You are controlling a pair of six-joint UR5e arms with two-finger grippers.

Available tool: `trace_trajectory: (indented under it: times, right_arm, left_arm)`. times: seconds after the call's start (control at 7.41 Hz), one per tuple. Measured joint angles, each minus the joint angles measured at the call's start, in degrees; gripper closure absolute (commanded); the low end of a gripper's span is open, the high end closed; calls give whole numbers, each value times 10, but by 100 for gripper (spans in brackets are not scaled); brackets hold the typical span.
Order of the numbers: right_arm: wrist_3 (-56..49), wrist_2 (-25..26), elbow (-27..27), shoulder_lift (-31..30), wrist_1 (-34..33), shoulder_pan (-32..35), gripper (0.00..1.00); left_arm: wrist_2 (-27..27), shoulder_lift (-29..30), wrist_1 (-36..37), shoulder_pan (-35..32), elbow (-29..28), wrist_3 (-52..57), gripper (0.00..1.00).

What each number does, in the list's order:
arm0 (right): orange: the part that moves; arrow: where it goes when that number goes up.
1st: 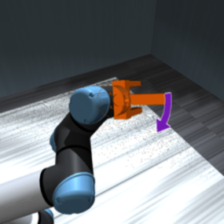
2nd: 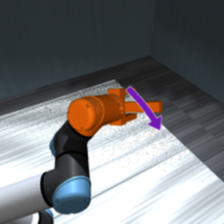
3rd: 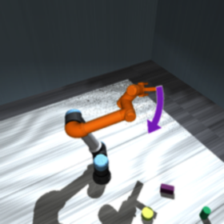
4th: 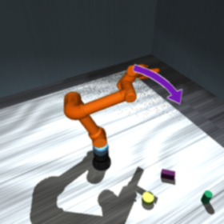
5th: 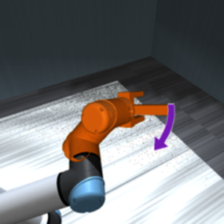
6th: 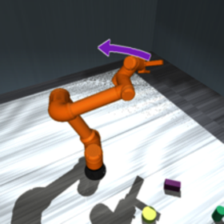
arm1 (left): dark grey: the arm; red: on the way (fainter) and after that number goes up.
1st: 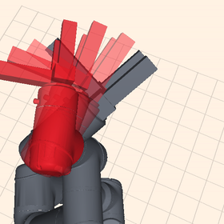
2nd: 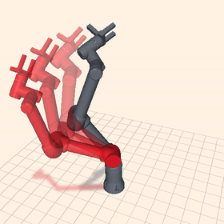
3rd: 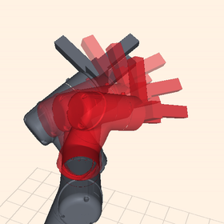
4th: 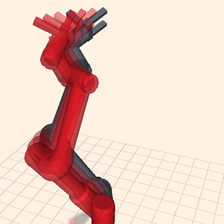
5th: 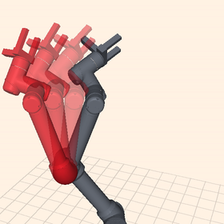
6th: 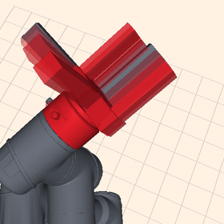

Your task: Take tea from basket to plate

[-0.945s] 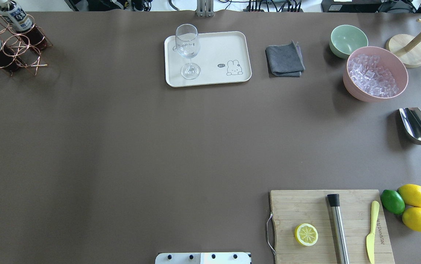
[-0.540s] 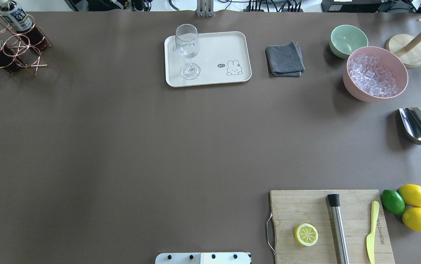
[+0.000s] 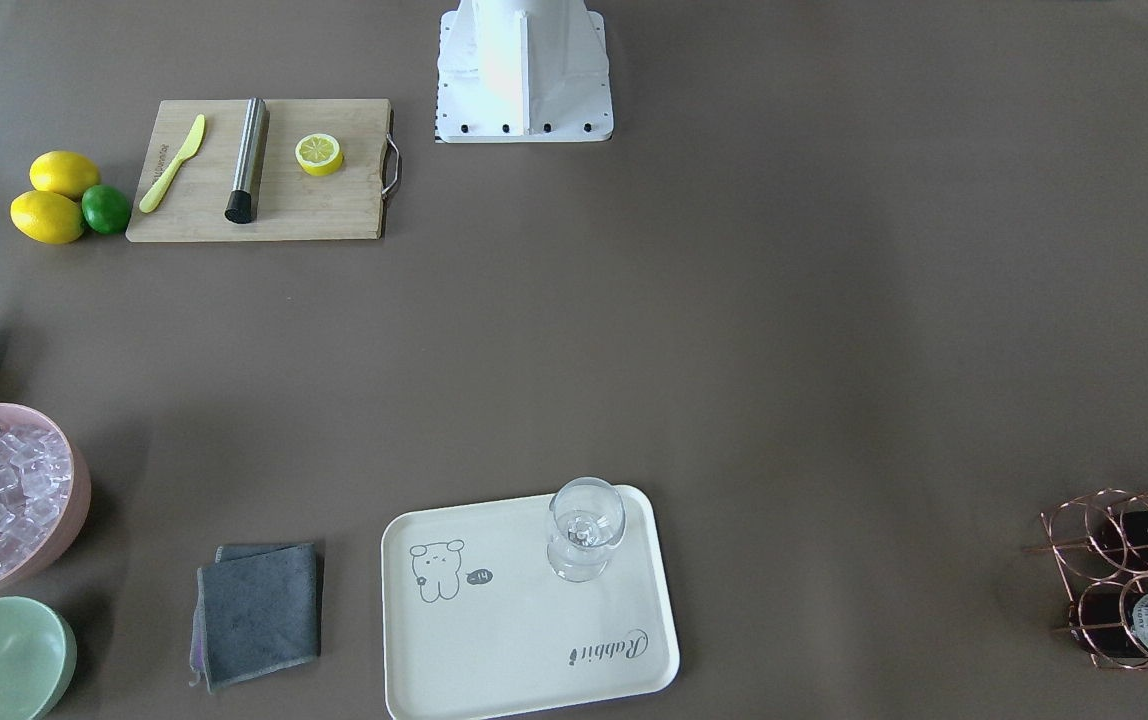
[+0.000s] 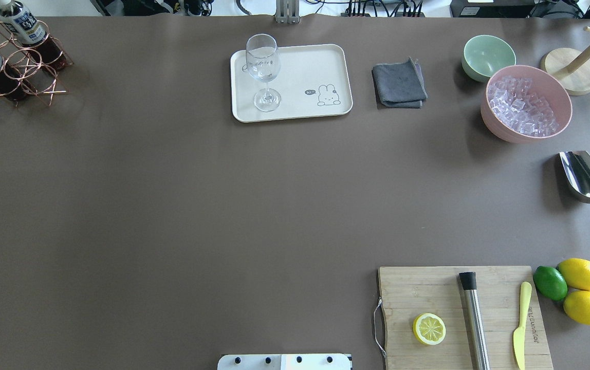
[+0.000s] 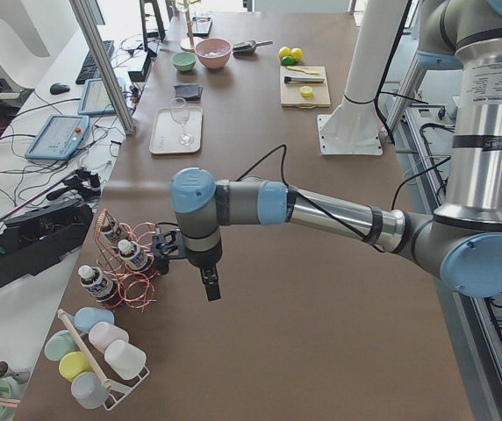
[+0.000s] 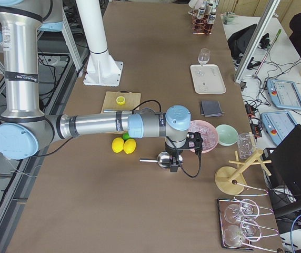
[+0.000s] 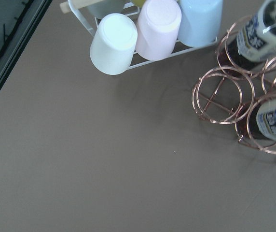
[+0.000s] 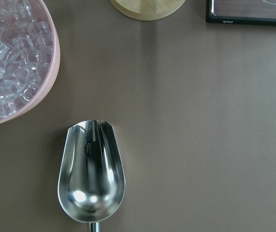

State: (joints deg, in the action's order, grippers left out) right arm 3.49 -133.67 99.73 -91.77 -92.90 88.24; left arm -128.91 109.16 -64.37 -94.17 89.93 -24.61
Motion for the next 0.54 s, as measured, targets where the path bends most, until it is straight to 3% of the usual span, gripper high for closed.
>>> trace_trajectory:
  times: [0.27,0.54]
  right_arm:
    - [-1,-1,-3,-2,0,0,0]
    - [-1,2,-7,-3,0,0,0]
  left_arm:
    - [-4,61,20,-2,-51,-164,1]
    - [-6,79,-12,-1,-71,-344,1]
